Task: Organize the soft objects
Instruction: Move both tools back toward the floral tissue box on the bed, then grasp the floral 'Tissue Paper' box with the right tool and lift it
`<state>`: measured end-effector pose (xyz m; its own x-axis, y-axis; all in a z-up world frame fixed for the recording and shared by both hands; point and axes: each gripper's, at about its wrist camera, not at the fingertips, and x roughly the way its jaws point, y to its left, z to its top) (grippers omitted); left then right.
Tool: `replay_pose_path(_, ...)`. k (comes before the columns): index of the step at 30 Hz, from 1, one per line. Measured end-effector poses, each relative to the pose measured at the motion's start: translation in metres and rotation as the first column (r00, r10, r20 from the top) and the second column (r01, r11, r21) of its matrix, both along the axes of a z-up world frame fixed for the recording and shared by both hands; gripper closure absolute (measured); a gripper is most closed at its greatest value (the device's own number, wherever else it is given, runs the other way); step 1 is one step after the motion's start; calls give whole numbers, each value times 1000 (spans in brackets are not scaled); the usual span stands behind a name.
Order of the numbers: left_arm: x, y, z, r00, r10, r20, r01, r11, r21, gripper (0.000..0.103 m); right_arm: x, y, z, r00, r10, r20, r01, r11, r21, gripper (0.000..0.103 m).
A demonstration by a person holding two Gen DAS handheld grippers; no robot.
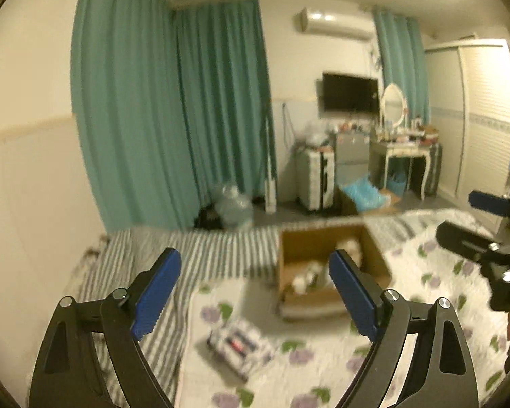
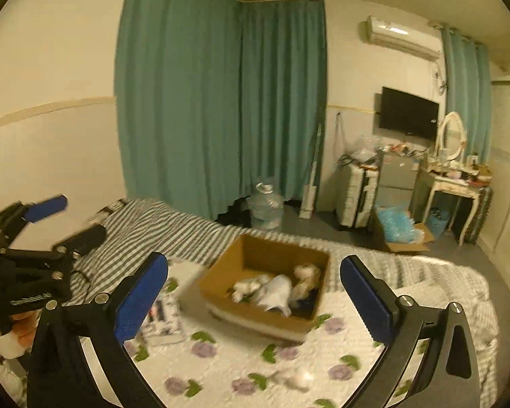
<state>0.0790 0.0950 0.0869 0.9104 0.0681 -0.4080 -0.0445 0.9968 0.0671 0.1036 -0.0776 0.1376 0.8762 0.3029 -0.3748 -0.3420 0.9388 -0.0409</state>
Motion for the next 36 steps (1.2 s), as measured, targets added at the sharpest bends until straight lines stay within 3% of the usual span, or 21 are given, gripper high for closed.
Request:
replay_pose_path(6, 9, 34, -76, 988, 37, -147, -42, 999, -28, 13, 1, 38, -69, 989, 112, -92, -112, 994, 6, 1)
replay_pose_path(12, 28, 65, -144, 963, 78, -257, -89, 995, -33, 13, 29, 93, -161, 945, 219, -244, -226, 974, -2, 1)
replay_pose_path(19, 45, 91, -182, 951, 148, -273, -134, 989, 70, 13, 66, 151, -251, 882, 274, -383, -321, 945, -62, 1)
replay_pose_path(26, 61, 109, -203, 940, 134, -315, -131, 991, 31, 13, 89, 174, -283, 853, 309, -420, -358, 933, -40, 1)
replay_pose_path(32, 62, 114, -210, 933, 129, -336, -131, 991, 17, 13, 110, 185, -290, 846, 292, -447, -338, 941, -25, 1)
replay_pose_path(35, 57, 118, -206, 933, 133, -333, -138, 990, 10, 13, 109, 189, -289, 842, 304, -447, -352, 935, -27, 19)
replay_pose_path(36, 55, 118, -204, 935, 133, -329, -137, 990, 10, 13, 107, 188, -288, 839, 308, -448, -357, 934, -28, 19)
